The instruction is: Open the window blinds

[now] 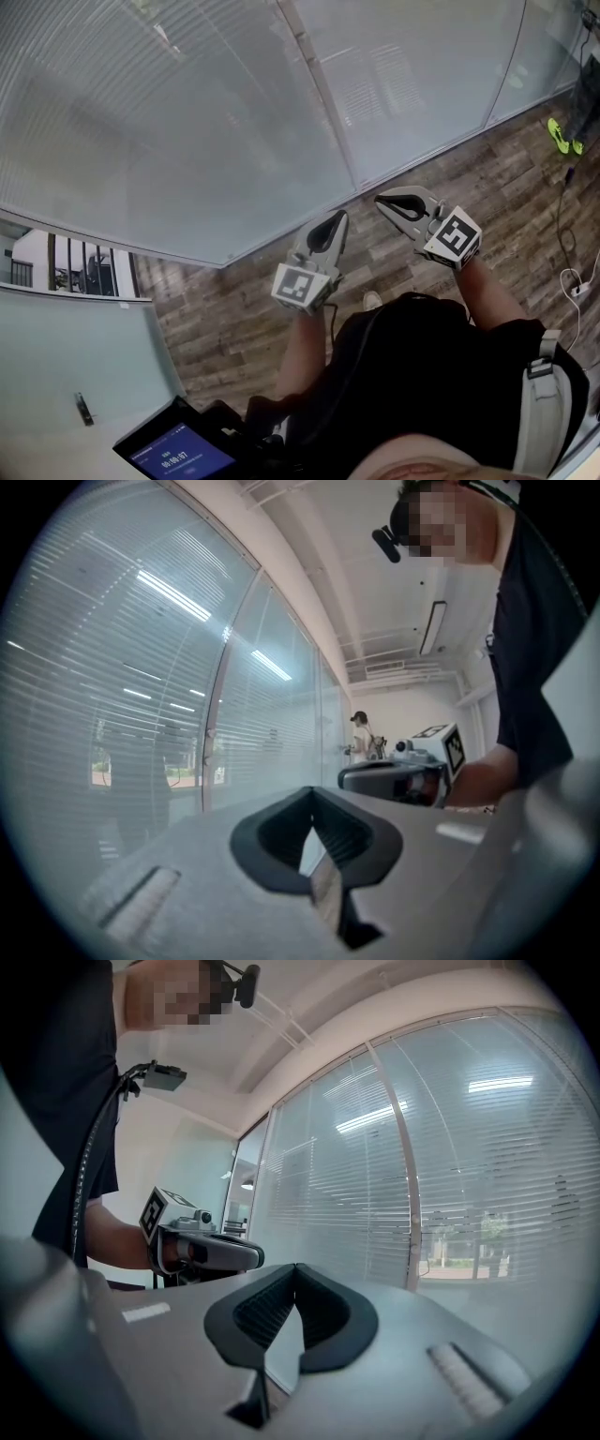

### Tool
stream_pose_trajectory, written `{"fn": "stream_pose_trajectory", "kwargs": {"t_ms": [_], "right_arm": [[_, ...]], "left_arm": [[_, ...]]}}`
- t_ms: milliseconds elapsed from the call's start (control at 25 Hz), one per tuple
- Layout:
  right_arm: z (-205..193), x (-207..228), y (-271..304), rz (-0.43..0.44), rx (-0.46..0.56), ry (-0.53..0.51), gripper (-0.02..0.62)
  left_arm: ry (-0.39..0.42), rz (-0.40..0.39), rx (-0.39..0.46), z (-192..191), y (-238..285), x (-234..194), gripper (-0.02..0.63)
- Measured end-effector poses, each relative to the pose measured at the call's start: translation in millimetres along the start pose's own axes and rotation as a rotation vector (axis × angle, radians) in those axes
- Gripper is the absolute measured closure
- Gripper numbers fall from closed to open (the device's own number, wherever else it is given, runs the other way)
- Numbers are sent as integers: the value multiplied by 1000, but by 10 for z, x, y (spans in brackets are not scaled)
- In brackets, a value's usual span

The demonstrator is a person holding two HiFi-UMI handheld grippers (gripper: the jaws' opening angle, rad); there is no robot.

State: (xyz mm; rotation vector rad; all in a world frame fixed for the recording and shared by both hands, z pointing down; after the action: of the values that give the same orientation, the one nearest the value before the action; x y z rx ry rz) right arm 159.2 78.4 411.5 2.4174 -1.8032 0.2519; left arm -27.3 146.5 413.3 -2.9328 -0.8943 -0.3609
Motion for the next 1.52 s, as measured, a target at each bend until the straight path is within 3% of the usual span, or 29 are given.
{"fn": "stream_pose_trajectory", "kwargs": {"t_ms": [680,1200,1520], "right_arm": [[-72,85,728,-113,16,-17,589],[-189,25,835,-127,-20,-11,589],[-151,203,937,-113,-38,-4,589]], "left_arm": [[15,-104,21,-359,-34,-784,603],[-19,-118,6,-543,-175,-776,603],[-52,-93,-6,-619,-121,-821,603]]}}
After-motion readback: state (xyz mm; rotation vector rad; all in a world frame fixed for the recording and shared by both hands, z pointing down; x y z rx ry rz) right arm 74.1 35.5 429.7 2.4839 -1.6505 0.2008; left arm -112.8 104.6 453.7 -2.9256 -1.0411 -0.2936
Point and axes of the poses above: the fingertips, and each gripper's own axes: y forward along the fingers, x to its right, z out of its top, the point moved 9 cm from there along -y, backward along the fingers, and after that the axes turned 15 degrees about y, right-handed, at the moved point
